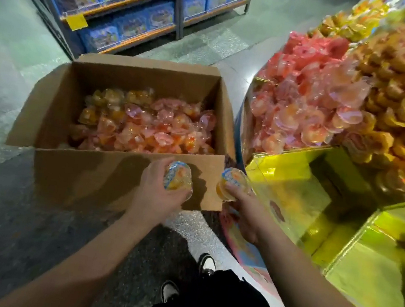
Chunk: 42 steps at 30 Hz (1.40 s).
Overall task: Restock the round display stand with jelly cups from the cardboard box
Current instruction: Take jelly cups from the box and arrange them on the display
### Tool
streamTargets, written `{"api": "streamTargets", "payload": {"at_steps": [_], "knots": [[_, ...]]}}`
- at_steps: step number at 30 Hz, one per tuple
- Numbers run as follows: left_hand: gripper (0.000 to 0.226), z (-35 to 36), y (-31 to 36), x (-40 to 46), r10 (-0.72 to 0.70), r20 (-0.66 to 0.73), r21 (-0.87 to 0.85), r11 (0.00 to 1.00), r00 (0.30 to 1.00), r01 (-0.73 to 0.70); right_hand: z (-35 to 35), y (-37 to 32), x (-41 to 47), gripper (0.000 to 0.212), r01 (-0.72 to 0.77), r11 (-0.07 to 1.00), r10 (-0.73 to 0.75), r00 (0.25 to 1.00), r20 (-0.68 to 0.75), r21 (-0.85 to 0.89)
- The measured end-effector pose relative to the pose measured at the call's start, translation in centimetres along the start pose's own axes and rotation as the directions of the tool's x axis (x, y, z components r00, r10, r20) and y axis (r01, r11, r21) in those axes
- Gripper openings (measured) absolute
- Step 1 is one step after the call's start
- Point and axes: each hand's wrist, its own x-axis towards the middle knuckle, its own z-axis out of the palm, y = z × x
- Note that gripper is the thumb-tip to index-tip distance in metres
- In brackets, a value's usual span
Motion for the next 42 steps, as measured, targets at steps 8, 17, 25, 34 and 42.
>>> {"api": "streamTargets", "payload": {"at_steps": [8, 17, 25, 34, 42], "knots": [[0.068, 12.3, 8.9, -3.5, 0.234, 0.308, -0.032, 0.971, 0.922, -0.235, -14.2, 2.9, -9.2, 0.037, 0.096, 0.983, -0.05, 0.961, -0.274, 0.154], [0.073, 30.1, 19.1, -11.7, 0.466, 0.496, -0.047, 0.857, 0.732, -0.513, -32.4, 7.8, -19.3, 0.071, 0.22, 0.926, -0.039, 0.865, -0.5, 0.308], [0.064, 47.6, 26.0, -21.2, 0.523, 0.562, -0.053, 0.796, 0.641, -0.604, -51.0, 12.4, -26.4, 0.022, 0.263, 0.891, -0.024, 0.842, -0.539, 0.371], [0.051, 60.5, 33.0, -27.2, 0.589, 0.65, -0.029, 0.65, 0.48, -0.759, -67.0, 15.2, -31.0, 0.031, 0.28, 0.864, 0.078, 0.745, -0.662, 0.418], [0.057, 71.0, 39.2, -30.3, 0.612, 0.707, 0.014, 0.489, 0.354, -0.872, -79.7, 14.0, -30.2, 0.049, 0.277, 0.865, 0.135, 0.674, -0.726, 0.418]]}}
